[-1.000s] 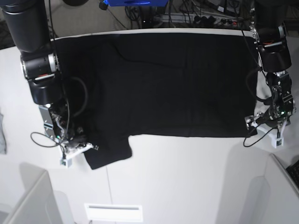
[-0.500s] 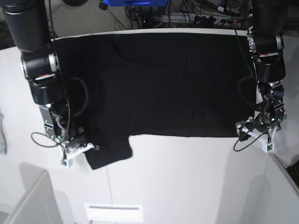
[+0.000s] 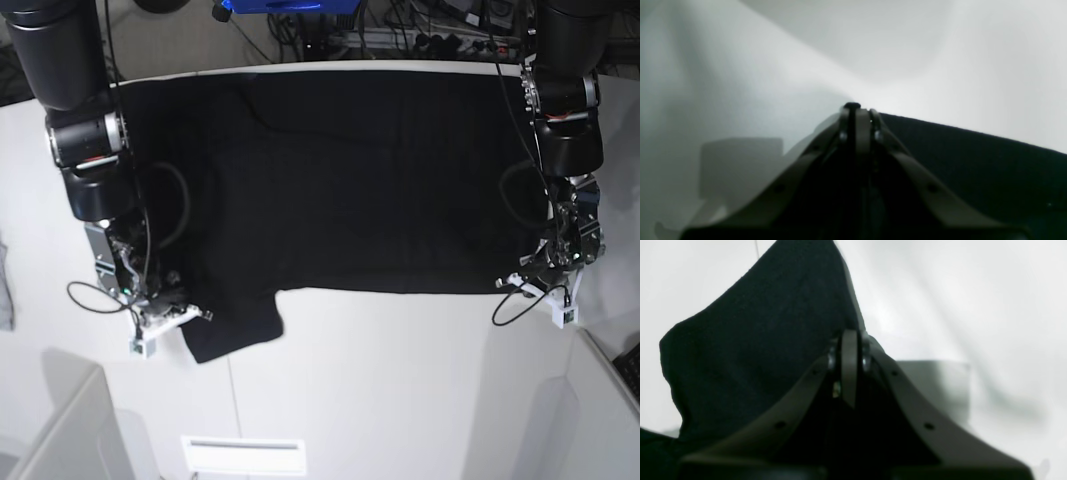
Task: Fold the T-shirt properly
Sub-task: 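Grasp the hem corners of the shirt with both grippers, then lift the hem and fold it toward the collar with both grippers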
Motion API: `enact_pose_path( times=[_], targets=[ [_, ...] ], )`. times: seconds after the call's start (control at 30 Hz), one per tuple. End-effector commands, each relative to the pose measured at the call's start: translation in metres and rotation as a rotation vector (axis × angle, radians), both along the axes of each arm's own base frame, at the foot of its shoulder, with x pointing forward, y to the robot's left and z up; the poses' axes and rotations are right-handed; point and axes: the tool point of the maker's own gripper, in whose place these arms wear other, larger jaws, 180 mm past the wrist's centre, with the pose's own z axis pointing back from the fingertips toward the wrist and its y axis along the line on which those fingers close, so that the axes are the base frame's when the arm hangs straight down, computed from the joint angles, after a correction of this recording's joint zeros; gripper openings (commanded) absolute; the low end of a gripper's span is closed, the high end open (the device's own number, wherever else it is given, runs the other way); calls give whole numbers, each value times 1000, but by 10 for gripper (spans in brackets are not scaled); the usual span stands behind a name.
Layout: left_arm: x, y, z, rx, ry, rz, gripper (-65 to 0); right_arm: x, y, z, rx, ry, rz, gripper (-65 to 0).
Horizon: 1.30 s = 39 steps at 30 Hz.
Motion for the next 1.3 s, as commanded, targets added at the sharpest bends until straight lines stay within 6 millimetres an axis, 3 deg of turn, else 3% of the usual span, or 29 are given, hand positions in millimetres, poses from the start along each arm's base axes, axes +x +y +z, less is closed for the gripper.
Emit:
enact_pose_path(
  times=[0.0, 0.3, 0.73, 0.93, 1.27],
  targets=[
    [1, 5, 5, 10, 11, -3, -650, 10, -1, 13, 0, -20, 3, -650],
    [14, 3, 29, 37, -53, -28, -650, 24, 7, 38, 5, -95, 33, -650],
    [21, 0, 66, 90, -159, -72, -650, 25, 12, 45, 11, -120, 48, -650],
    [13, -2, 69, 111, -168, -92, -650, 19, -8, 67, 17, -194, -54, -650],
    [-1, -12, 71, 135, -184, -129, -650, 3, 0, 85, 81, -220, -44, -650]
  ],
)
